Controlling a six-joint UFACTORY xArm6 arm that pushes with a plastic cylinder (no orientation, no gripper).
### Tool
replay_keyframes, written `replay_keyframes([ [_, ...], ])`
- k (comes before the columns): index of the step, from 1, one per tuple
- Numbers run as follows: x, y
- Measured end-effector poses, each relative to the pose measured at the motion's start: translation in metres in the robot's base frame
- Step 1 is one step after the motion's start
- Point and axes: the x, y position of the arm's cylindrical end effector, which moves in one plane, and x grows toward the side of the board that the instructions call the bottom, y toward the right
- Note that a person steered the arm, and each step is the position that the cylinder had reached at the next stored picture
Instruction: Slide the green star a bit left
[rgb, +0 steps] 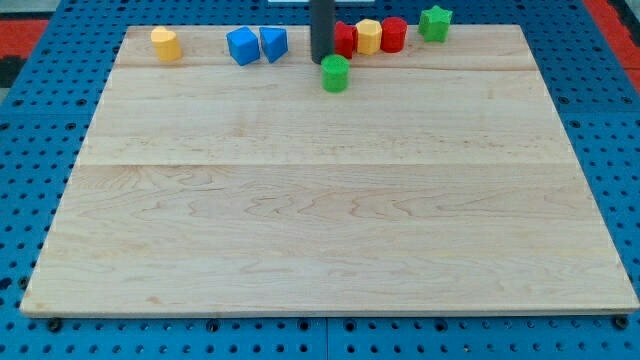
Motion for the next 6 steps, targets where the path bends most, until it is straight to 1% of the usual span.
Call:
replay_keyframes([
  [1,0.017,0.014],
  [2,-0.006,0.124],
  [3,-0.09,0.235],
  [5,-0.091,0.231],
  [6,-0.089,0.209],
])
